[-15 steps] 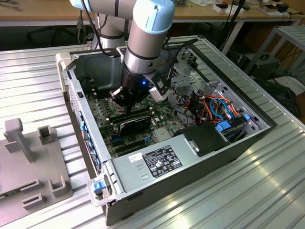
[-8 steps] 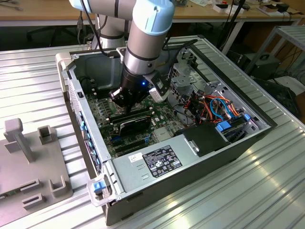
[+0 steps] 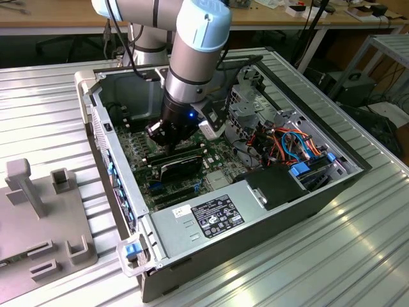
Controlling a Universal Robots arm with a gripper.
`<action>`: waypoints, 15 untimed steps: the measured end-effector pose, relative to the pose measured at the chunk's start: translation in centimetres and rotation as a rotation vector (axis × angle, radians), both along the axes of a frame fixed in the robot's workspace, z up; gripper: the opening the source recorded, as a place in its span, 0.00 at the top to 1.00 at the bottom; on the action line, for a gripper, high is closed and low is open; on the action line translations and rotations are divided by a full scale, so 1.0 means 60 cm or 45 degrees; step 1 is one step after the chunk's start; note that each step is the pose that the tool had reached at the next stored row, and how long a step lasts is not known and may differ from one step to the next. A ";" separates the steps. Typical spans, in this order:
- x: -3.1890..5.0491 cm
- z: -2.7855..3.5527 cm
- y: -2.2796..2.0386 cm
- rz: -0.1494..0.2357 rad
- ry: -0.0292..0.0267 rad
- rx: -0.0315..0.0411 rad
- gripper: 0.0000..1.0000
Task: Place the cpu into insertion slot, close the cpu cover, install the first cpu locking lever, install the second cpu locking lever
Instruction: 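Install the second cpu locking lever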
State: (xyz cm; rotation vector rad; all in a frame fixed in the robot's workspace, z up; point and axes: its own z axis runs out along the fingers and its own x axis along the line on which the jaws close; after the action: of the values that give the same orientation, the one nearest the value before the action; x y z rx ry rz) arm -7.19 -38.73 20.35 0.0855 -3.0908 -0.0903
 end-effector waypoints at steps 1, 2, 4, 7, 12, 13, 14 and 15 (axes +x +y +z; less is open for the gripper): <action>-0.001 0.000 0.0001 0.000 0.0001 0.0002 0.89; -0.001 0.000 0.0004 0.000 -0.0001 0.0007 0.89; -0.003 0.006 0.0014 0.000 -0.0002 0.0006 0.89; -0.007 0.007 0.0027 0.000 -0.0004 0.0007 0.89; -0.016 0.007 0.0039 0.000 -0.0003 0.0007 0.89; -0.018 0.007 0.0040 0.000 -0.0001 0.0006 0.89; -0.020 0.007 0.0041 0.000 -0.0002 0.0006 0.89; -0.023 0.007 0.0042 0.000 -0.0002 0.0005 0.89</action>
State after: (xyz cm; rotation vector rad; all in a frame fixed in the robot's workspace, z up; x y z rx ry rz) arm -8.55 -38.48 20.76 0.0854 -3.0909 -0.0909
